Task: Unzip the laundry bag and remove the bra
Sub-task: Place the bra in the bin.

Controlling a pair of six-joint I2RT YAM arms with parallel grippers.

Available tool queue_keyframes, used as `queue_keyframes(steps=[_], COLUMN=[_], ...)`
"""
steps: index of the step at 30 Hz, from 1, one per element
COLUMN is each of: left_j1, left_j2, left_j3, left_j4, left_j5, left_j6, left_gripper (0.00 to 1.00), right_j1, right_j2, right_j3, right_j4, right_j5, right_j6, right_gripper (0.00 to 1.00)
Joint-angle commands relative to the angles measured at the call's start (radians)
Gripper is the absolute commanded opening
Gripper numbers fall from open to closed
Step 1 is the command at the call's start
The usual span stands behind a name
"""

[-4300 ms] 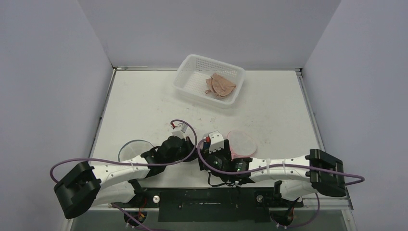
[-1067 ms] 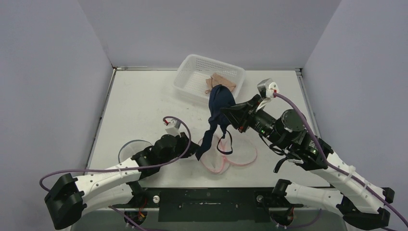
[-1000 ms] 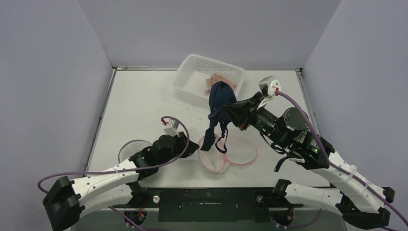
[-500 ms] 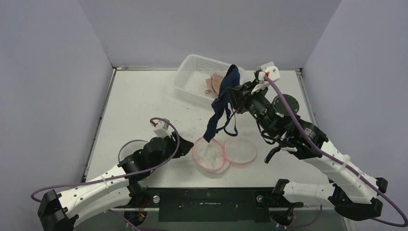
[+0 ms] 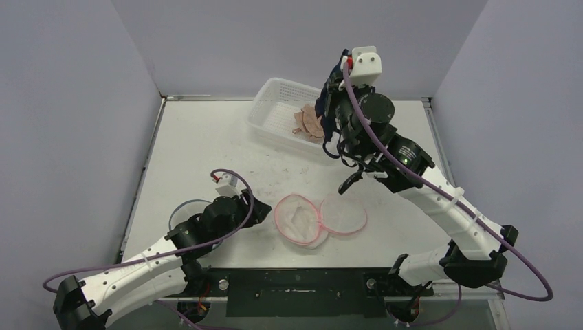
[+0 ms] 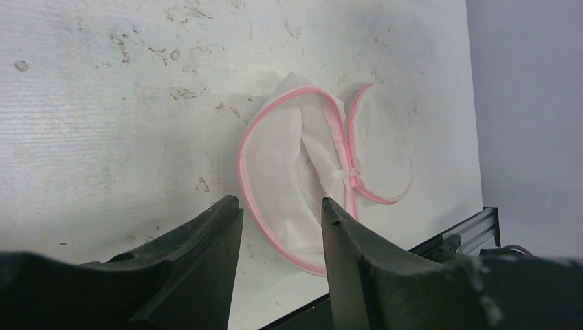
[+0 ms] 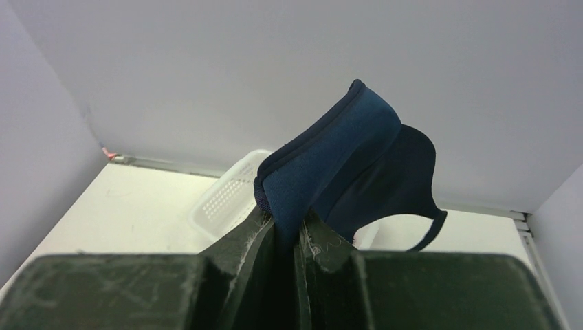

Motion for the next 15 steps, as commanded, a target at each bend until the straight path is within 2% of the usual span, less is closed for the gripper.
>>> queue_keyframes(steps=[1, 9, 15], left_j1=[0.012, 0.019, 0.027], left_j2=[-0.033, -0.045, -0.042], left_j3=[0.049, 0.042, 0.025], left_j4=[-0.025, -0.04, -0.028], left_j5=[-0.03, -0.034, -0.051], left_j6=[0.008, 0.008, 0.017], left_gripper=[0.44, 0.45, 0.45], right_j1=[-0.072, -0.212, -0.308], right_j2=[0.084, 0.237, 0.268], right_j3=[0.127, 0.206, 0.08], right_j4=[0.078, 0.169, 0.402], right_j5=[0.021, -0.088, -0.295], right_j6=[-0.073, -0.054, -0.077], right_gripper=[0.05, 0.05, 0.05])
